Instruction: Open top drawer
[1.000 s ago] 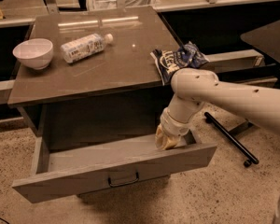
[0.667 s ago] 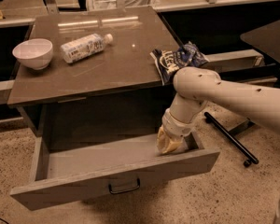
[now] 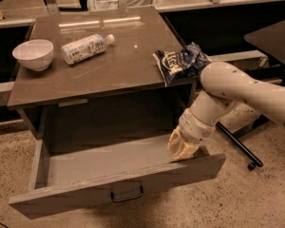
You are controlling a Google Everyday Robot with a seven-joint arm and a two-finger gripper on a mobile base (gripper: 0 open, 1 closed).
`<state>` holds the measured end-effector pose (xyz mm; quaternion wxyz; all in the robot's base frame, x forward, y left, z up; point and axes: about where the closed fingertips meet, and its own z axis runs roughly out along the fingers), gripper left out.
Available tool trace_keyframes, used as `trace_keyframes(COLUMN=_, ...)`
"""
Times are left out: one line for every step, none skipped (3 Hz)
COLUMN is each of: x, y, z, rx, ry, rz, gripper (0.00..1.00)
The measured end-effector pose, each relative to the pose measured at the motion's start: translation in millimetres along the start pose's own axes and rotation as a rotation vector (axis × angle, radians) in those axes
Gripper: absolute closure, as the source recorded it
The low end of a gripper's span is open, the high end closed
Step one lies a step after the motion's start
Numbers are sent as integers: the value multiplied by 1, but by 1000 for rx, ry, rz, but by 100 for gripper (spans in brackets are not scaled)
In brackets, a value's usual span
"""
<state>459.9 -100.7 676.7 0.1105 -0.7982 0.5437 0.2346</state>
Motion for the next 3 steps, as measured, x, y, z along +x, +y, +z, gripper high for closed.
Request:
trace_keyframes(x=-11, y=-4, z=-32, rx=241, ry=-118, rz=-36, gripper=100)
trace_keyframes(x=-18, y=-18, z=-82, rx=523, ry=-204, rz=-75, gripper=81)
trace_keyframes(x=-14, y=-14, z=-88, rx=554, ry=-209, rz=-70, gripper=50)
